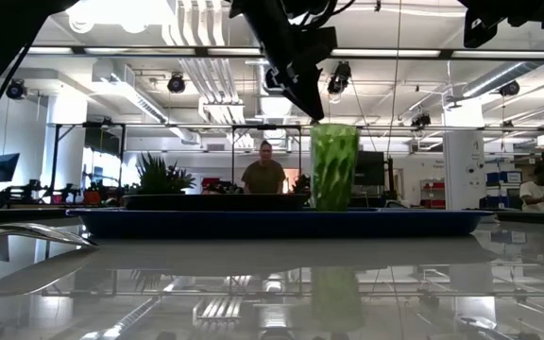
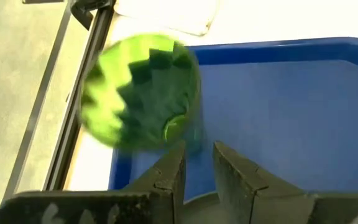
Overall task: Pick and place plate/cup/fork/spoon on tray
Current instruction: Put the orange fork on the blue tray to the bottom of the green cup
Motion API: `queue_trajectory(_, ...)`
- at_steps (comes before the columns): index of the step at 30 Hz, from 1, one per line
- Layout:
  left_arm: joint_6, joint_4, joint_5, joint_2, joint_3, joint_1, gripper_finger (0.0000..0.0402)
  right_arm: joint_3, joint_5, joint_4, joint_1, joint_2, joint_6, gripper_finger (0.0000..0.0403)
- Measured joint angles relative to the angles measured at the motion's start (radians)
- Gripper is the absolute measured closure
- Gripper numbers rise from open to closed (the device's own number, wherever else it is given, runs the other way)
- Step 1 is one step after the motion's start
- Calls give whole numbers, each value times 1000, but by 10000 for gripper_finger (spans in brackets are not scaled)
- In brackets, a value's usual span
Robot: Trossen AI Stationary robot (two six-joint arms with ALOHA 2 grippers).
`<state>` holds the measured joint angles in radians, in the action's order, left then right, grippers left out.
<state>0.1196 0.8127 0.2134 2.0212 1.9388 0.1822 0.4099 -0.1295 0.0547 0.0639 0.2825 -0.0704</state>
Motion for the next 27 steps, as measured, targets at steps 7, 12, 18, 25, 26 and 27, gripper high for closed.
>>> queue_trajectory(7,-7,2,0,0,0,1,340,0,0,1,0,0,4,394)
queue_trajectory(12,-27,7,1,-16,-9,-18,340,0,43,41,0,0,15,394)
queue_trajectory(18,-15,-26,0,-130,-97,-89,340,0,203,121,0,5,58,394)
queue_trajectory(25,-9,-297,-3,-394,-445,-180,340,0,211,130,0,46,127,394)
queue_trajectory(26,-22,-340,-2,-435,-501,-193,340,0,211,129,0,60,136,394)
queue_trajectory(27,-36,-376,-2,-474,-557,-205,340,0,212,126,0,73,155,394)
